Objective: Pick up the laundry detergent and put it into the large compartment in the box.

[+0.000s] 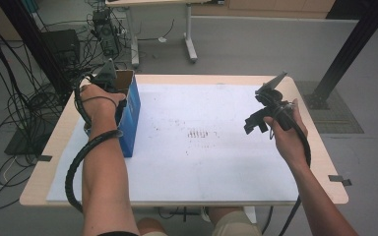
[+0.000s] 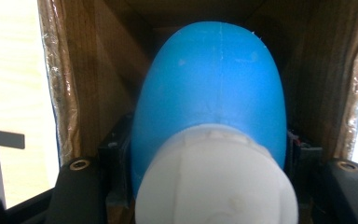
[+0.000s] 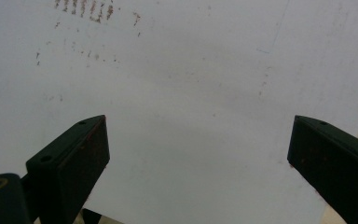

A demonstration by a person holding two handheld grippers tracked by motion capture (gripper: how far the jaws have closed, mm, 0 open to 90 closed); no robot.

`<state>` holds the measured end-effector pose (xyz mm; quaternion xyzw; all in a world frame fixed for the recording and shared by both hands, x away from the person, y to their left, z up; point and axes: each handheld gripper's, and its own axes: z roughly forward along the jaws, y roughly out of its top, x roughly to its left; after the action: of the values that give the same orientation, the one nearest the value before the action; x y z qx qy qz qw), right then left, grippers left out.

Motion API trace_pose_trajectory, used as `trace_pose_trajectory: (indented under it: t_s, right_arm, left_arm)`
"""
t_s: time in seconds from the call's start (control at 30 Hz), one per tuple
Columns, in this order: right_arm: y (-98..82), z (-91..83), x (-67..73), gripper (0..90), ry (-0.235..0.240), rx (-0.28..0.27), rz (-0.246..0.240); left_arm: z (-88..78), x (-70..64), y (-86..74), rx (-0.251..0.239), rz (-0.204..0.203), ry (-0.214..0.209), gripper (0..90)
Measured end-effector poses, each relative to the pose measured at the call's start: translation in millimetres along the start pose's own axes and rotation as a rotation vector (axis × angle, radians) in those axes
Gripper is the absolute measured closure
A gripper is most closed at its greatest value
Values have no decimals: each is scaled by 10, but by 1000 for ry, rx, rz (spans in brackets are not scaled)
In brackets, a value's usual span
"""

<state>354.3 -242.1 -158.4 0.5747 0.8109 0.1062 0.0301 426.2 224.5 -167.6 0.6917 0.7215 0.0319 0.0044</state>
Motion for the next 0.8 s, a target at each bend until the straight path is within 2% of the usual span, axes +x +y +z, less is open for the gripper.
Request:
trace_pose_trajectory:
  t_s: [0.8]
  right_arm:
    - [4, -25, 14, 55, -4, -1, 0]
  left_arm:
    - [0, -18, -6, -3, 4, 5, 363]
